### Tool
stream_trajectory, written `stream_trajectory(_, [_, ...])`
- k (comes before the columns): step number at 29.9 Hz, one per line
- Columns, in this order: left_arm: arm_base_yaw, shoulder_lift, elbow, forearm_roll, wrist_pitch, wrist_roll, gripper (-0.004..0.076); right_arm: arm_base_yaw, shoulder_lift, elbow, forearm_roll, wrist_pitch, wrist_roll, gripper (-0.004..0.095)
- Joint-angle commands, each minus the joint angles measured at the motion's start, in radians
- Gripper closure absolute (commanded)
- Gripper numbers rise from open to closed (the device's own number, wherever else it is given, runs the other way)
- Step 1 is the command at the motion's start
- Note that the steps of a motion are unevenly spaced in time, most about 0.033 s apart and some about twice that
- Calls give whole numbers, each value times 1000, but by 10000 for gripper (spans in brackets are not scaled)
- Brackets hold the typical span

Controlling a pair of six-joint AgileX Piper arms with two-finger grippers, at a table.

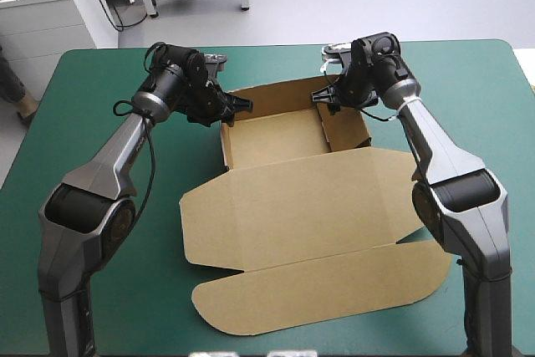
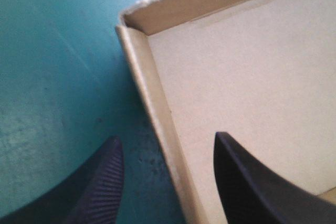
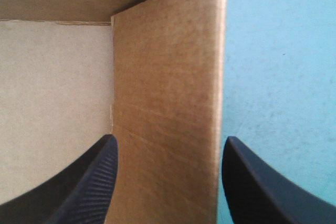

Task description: Fold the box

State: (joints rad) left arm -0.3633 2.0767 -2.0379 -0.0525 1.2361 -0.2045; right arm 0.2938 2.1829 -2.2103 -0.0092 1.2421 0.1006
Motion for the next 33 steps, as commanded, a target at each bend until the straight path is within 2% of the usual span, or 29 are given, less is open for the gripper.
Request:
stream_trajectory(1, [1,-66,-64,-7,58,-8,346,-3,-111,-33,-46,9,-16,362])
stream_trajectory(8, [1,-131,-181,-90,58,55,350,-3,-207,-33,-49,9,-24,362])
stream_trajectory(11, [1,-205,-219,-87,58,121,389,-3,-256,-33,-49,9,-24,362])
stream_trajectory(13, [1,-259,-236,-86,58,157,465,-3,-288,-33,-49,9,-24,363])
stream_trajectory(17, [1,-390,-246,-82,58,271,736,-3,-348,-33,-53,9,-30,364])
stream_trajectory(26, [1,-655,-182,37,58,314,732,-3,-317,-31,-88,9,-33,365])
stream_trajectory(33, [1,-874,152,52,44,341,732,-3,-216,-29,-87,9,-31,368])
